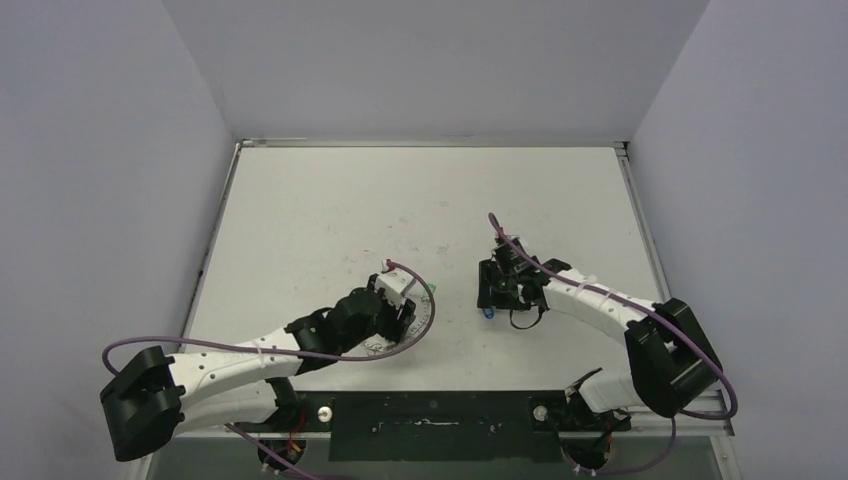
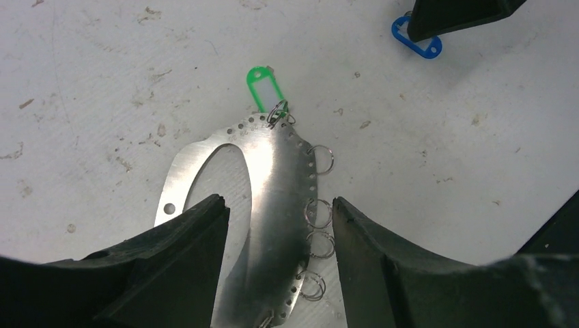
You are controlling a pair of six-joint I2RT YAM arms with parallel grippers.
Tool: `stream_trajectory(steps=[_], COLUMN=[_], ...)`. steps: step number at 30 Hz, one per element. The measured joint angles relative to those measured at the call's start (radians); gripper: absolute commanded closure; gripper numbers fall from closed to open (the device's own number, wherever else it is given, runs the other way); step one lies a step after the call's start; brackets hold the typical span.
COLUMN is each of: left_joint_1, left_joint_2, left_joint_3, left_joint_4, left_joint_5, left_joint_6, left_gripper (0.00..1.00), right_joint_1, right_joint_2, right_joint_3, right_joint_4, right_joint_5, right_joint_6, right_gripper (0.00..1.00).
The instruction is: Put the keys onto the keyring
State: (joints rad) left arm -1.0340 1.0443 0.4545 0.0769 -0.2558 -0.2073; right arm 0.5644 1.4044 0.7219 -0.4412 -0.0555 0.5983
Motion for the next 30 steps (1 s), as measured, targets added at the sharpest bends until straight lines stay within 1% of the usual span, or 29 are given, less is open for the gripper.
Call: stream_trajectory(steps=[6, 12, 15, 19, 23, 26, 30], left_joint_1=[0.099, 0.202, 0.233, 0.255, 0.264, 0.264, 0.265], left_joint_2=[-0.057, -0.085, -0.105, -0.132, -0.170, -0.206, -0.257], left_joint_3=[-0.042, -0.098, -0.118, -0.123, -0.123, -0.123, -0.123], left_joint_4=[-0.042, -0.061, -0.078, -0.106, -0.146, -0.162, -0.167], left_joint_5=[0.060, 0.142, 0.171, 0.198, 0.218, 0.232, 0.237], left_joint_6=[-0.040, -0.103, -0.131, -0.166, -0.192, -0.201, -0.203], left_gripper=[0.43, 0.42, 0.42, 0.42, 0.42, 0.42, 0.43], right_joint_1=[0.018, 0.087, 0.130, 0.184, 0.228, 0.249, 0.267], right_joint_2=[-0.085, -0.077, -0.032, 0.071, 0.178, 0.216, 0.225], right_joint_3=[0.000, -0.002, -0.003, -0.002, 0.008, 0.026, 0.027], right_joint_4=[0.020, 0.134, 0.213, 0.309, 0.379, 0.425, 0.448], right_joint_5=[-0.031, -0.096, -0.127, -0.159, -0.190, -0.197, -0.200], right_joint_6=[0.008, 0.071, 0.110, 0.165, 0.208, 0.231, 0.249], right_gripper=[0.36, 0.41, 0.47, 0.54, 0.59, 0.60, 0.65])
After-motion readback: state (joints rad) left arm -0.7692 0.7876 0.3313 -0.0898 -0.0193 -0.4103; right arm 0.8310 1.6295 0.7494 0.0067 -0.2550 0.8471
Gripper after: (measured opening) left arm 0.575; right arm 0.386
